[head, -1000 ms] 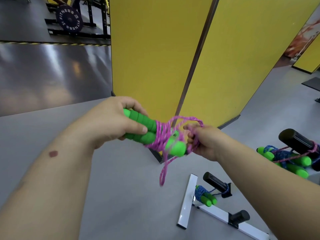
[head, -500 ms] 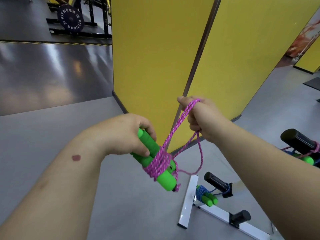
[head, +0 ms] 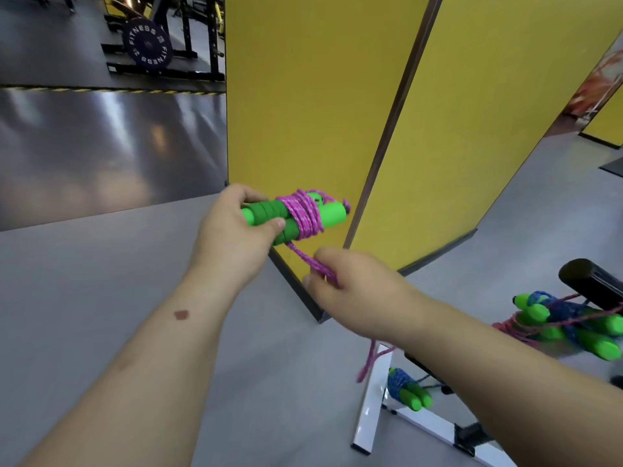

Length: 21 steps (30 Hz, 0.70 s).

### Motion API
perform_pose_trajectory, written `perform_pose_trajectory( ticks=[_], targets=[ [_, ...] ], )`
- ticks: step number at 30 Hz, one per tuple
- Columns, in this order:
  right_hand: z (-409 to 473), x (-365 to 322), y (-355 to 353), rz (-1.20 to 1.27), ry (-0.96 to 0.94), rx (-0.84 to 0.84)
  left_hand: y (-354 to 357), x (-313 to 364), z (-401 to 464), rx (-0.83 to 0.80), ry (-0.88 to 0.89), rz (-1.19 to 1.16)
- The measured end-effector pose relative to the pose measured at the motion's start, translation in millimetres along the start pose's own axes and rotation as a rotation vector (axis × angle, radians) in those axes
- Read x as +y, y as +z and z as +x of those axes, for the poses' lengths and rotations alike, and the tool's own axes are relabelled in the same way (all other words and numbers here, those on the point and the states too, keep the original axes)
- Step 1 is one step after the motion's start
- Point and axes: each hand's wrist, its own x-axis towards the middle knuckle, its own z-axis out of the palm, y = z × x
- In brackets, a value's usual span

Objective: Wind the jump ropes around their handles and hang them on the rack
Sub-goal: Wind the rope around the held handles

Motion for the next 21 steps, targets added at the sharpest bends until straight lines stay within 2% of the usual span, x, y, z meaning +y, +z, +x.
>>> perform_pose_trajectory(
  ticks=[2, 4, 7, 9, 11, 13, 14, 16, 17, 19, 21],
  targets=[
    [4.9, -6.7, -25.1, -0.019, -0.065, 0.077, 1.8, 1.8, -4.6, -0.120, 0.070, 0.195],
    [13.9, -1.6, -53.1, 0.016, -0.071, 0.097, -1.7, 6.3, -6.4, -0.354, 0.050, 0.150],
    [25.9, 15.9, -77.7, 0.329, -0.034, 0.093, -16.9, 16.1, -7.7, -0.680, -0.091, -0.235],
    [38.8, 44.0, -78.1, 0.520, 0.076, 0.007, -24.2, 19.3, -8.4, -0.800, -0.178, -0.444],
    [47.5, 65.7, -69.3, 0.526, 0.213, -0.064, -25.1, 19.5, -8.1, -0.864, -0.205, -0.631],
    [45.7, 75.9, -56.6, 0.563, 0.243, -0.116, -21.1, 21.6, -8.0, -0.838, -0.250, -0.831],
    [41.7, 72.4, -48.2, 0.656, 0.227, -0.148, -16.7, 22.5, -7.5, -0.788, -0.292, -0.921],
    [28.6, 55.7, -33.4, 0.636, 0.224, -0.217, -5.3, 24.3, -6.8, -0.621, -0.406, -1.047],
    [18.0, 41.1, -27.1, 0.513, 0.199, -0.250, 2.4, 22.5, -5.8, -0.520, -0.447, -1.047],
    [8.8, 28.1, -17.1, 0.264, 0.120, -0.264, 19.4, 15.2, -5.4, -0.331, -0.432, -0.852],
    [5.2, 16.8, -13.1, 0.270, 0.127, -0.274, 32.4, 7.7, -7.8, -0.171, -0.345, -0.684]
  ],
)
